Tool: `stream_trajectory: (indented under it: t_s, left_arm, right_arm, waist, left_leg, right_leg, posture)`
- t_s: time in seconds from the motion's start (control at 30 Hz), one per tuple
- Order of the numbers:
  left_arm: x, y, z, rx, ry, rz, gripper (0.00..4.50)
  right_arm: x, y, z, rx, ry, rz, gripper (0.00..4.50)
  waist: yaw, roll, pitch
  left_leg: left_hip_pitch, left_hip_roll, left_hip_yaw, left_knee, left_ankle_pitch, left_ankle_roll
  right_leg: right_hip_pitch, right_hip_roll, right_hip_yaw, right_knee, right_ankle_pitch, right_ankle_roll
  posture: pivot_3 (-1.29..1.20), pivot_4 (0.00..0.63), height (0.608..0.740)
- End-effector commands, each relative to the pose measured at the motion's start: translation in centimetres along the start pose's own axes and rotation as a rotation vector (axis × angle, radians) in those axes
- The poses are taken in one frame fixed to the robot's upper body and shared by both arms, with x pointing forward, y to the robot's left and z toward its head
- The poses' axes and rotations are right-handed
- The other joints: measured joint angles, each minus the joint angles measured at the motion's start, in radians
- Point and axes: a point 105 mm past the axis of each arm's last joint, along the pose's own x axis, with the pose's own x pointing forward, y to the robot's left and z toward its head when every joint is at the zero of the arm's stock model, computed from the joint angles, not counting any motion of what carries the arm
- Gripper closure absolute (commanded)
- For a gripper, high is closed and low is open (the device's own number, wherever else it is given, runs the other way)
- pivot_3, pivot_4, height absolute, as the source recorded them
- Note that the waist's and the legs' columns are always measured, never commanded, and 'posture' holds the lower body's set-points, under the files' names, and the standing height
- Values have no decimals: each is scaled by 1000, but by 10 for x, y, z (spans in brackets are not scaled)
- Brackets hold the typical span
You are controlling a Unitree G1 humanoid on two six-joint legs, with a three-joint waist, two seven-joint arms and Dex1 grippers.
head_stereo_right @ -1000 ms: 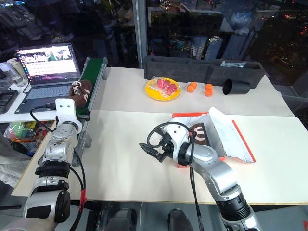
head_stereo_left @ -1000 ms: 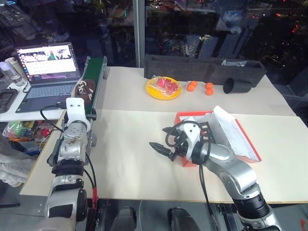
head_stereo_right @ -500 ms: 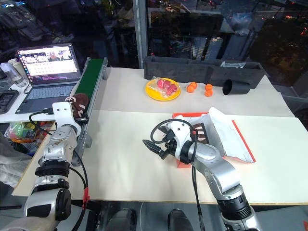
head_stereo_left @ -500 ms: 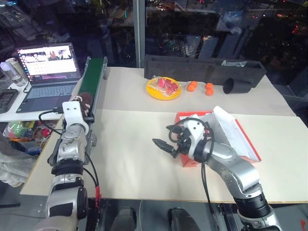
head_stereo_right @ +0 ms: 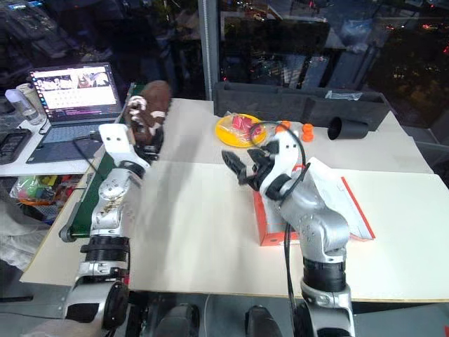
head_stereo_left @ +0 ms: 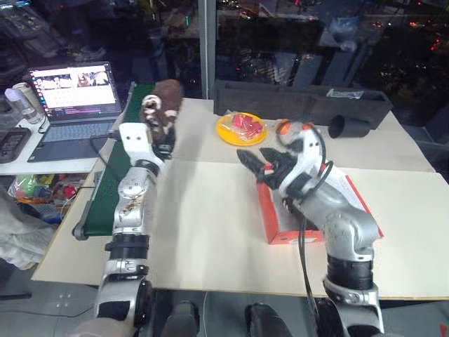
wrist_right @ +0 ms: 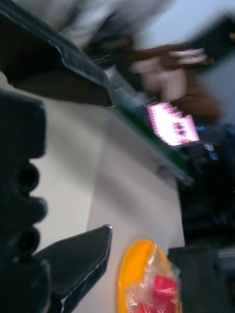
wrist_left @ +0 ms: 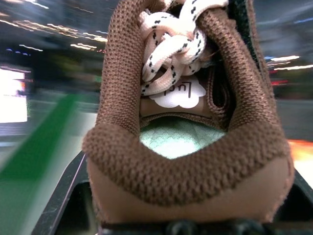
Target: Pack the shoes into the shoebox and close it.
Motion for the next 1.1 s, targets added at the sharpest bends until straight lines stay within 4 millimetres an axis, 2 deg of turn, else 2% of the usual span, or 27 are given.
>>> stream_trajectory:
  t_s: [0.03, 0.13, 0.2, 0.37, 0.47, 0.57, 0.87, 0.9, 1.03, 1.1]
  left_arm:
    - [-3, -56, 9, -124, 8, -259, 1389]
    - [-10, -85, 9, -179, 34, -398, 1389]
    - [-14, -97, 5, -186, 68, -470, 1389]
    - [-20, -113, 2, -175, 96, -555, 1389]
    - [-19, -112, 1, -168, 104, -545, 1389]
    - [-17, -107, -2, -138, 116, -528, 1418]
    - [-15, -104, -8, -54, 134, -506, 1418]
    - [-15, -104, -9, -52, 134, -507, 1418]
    - [-20, -108, -8, -32, 122, -541, 197]
    - [-21, -108, -12, -1, 140, -545, 34]
  right_arm:
    - [3, 13, 4, 211, 16, 51, 0]
    - [4, 20, 6, 234, 43, 63, 0]
    - [4, 22, 8, 247, 46, 63, 0]
    - [5, 23, 13, 267, 35, 54, 0]
    - [4, 19, 19, 293, -1, 29, 0]
    - [3, 14, 21, 300, -18, -6, 663]
    - [5, 18, 24, 282, -20, -1, 3605]
    - [5, 19, 24, 277, -21, 0, 3605]
    - [6, 18, 33, 247, -62, -17, 3639]
    - [4, 10, 46, 206, -130, -76, 3639]
  waist:
    - [-4, 0, 0]
    - [-12, 1, 0]
    - [-18, 1, 0]
    - [-30, 1, 0]
    - [-29, 1, 0]
    - [-29, 1, 0]
    - [-29, 1, 0]
    - [-29, 1, 0]
    - [-29, 1, 0]
    - [-29, 1, 0]
  left_leg:
    - [0, 0, 0, 0, 0, 0]
    - [-2, 0, 0, 0, 0, 0]
    - [-1, 0, 0, 0, 0, 0]
    - [0, 0, -1, 0, 1, 1]
    - [0, 0, -1, 0, 1, 1]
    - [0, 0, -1, 0, 1, 1]
    - [0, 0, -1, 0, 0, 1]
    - [0, 0, -1, 0, 1, 1]
    - [0, 0, -1, 0, 1, 1]
    - [-1, 0, -1, 0, 1, 1]
  right_leg:
    - [0, 0, 0, 0, 0, 0]
    - [-2, 0, 0, 0, 0, 0]
    - [-1, 0, 0, 0, 0, 0]
    - [0, 1, 0, 0, 0, 0]
    - [0, 1, 0, 0, 0, 0]
    - [0, 0, 0, -1, 0, 0]
    - [0, 1, 0, -1, 0, 0]
    - [0, 1, 0, -1, 0, 0]
    - [0, 1, 0, -1, 0, 0]
    - [0, 1, 0, -1, 0, 0]
  posture:
    - [0, 150, 710]
    - [0, 150, 710]
    - [0, 150, 710]
    - [0, 150, 710]
    - [0, 150, 710]
    - [0, 150, 710]
    - [0, 150, 710]
    - [0, 150, 710]
    - [0, 150, 710]
    - [0, 150, 710]
